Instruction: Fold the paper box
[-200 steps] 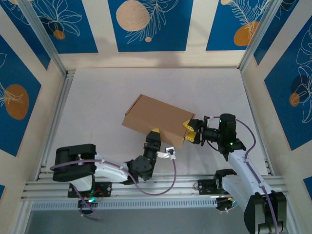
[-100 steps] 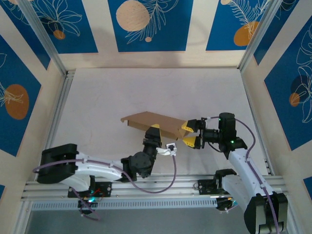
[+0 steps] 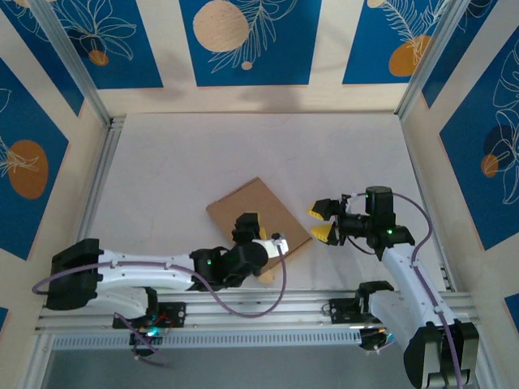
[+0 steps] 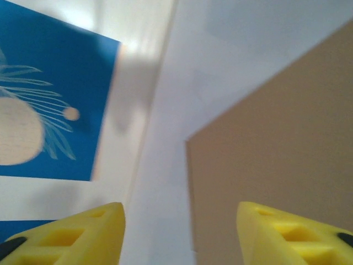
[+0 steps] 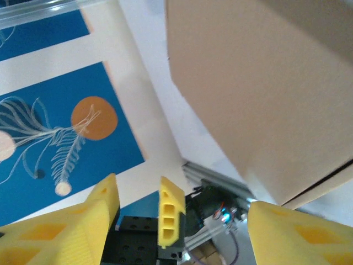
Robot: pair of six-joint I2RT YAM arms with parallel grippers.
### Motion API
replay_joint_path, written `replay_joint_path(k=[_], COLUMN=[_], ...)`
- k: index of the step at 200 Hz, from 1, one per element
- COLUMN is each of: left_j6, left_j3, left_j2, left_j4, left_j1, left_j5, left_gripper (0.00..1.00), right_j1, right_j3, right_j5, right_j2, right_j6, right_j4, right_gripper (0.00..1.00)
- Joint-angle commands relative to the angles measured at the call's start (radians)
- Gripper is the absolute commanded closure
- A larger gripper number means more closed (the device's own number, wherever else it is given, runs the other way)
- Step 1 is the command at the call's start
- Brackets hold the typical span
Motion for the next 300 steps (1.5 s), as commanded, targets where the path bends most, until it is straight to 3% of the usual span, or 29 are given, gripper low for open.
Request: replay_joint_path(k=[1, 18, 39, 55, 75, 106, 135, 165, 205, 238, 250, 278, 300], left_j6=[-0.245, -0.374, -0.617, -0.693, -0.734, -0.79, -0.763, -0.783, -0.888, -0.895, -0.893, -0.881, -0.878], left_j3=[0.015, 0.053, 0.158, 0.228, 0.316, 0.451, 0.478, 0.488, 0.5, 0.496, 0.499, 0.5, 0.507], left_j2=[-0.065, -0.151, -0.199, -0.111, 0.08, 0.35, 0.441, 0.532, 0.644, 0.673, 0.683, 0.715, 0.742], left_j4=[-0.136, -0.211, -0.378, -0.42, -0.43, -0.433, -0.388, -0.371, -0.388, -0.446, -0.471, -0.496, -0.513], left_j1=[0.007, 0.102, 0.403, 0.605, 0.745, 0.864, 0.893, 0.925, 0.984, 0.999, 0.999, 1.004, 1.004], left_j5=[0.104, 0.206, 0.458, 0.611, 0.734, 1.005, 1.209, 1.357, 1.281, 1.204, 1.182, 1.188, 1.201], left_gripper=[0.39, 0.34, 0.33, 0.34, 0.35, 0.41, 0.36, 0.36, 0.49, 0.56, 0.56, 0.6, 0.64], right_j1=[0.012, 0.049, 0.147, 0.236, 0.33, 0.337, 0.311, 0.247, 0.242, 0.235, 0.225, 0.204, 0.174], right_j3=[0.038, 0.044, 0.032, 0.005, -0.011, -0.049, -0.086, -0.144, -0.117, -0.1, -0.112, -0.156, -0.177], right_j5=[0.126, 0.212, 0.311, 0.372, 0.417, 0.394, 0.34, 0.234, 0.215, 0.331, 0.343, 0.345, 0.34], right_j2=[-0.005, -0.001, -0.005, -0.01, 0.031, 0.093, 0.095, 0.133, 0.237, 0.141, 0.109, 0.137, 0.259], right_j6=[-0.142, -0.197, -0.209, -0.189, -0.164, -0.146, -0.153, -0.147, -0.195, -0.239, -0.227, -0.173, -0.12], right_j4=[-0.141, -0.189, -0.193, -0.157, -0.132, -0.088, -0.06, 0.062, 0.096, -0.001, 0.013, 0.17, 0.355], right_gripper=[0.32, 0.34, 0.37, 0.38, 0.34, 0.25, 0.15, 0.12, 0.09, 0.07, 0.01, 0.01, 0.01])
